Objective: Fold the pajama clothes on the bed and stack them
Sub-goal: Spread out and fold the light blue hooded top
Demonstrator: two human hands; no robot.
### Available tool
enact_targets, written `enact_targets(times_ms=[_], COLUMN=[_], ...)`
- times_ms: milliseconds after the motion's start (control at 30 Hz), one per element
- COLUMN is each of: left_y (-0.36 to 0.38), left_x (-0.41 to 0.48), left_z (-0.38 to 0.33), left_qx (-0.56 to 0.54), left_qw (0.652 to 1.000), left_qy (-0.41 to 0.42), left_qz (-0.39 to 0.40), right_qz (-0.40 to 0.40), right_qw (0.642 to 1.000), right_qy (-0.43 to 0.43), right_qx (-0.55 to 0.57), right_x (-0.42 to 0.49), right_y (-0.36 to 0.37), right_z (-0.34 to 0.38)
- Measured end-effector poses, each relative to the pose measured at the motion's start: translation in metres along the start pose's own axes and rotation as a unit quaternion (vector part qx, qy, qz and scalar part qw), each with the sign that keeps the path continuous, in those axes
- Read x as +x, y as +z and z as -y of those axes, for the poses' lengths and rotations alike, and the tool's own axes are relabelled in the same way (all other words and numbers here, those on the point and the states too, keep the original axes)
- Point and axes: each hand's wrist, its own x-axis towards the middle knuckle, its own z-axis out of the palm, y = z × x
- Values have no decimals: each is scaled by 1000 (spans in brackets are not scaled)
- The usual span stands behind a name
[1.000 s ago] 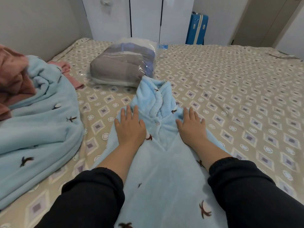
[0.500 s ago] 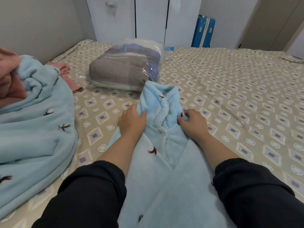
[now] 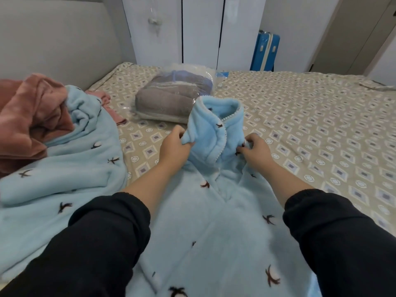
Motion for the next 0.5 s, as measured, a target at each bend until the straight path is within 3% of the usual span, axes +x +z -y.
enact_targets(times_ms=[200,300,400,500], left_y=[-54,-75,-97,-110], left_x=[-62,-101,-142,-182], left_z=[-30,-37,-41,-34], left_qx=[47,123,197,280], left_qw=[995,982,944,893], left_qy=[66,121,233,282], left_qz=[57,78,125,212], right_qz=[19,6,-22,13], right_qw=[997,984,964,926], right_qy=[-69,-165,-231,-303], right_qx=[25,-67,-127,-225], right_x=[-74,-122,-172,-217], right_y=[-43,-62,-77,-81], right_z=[29,30,27,13])
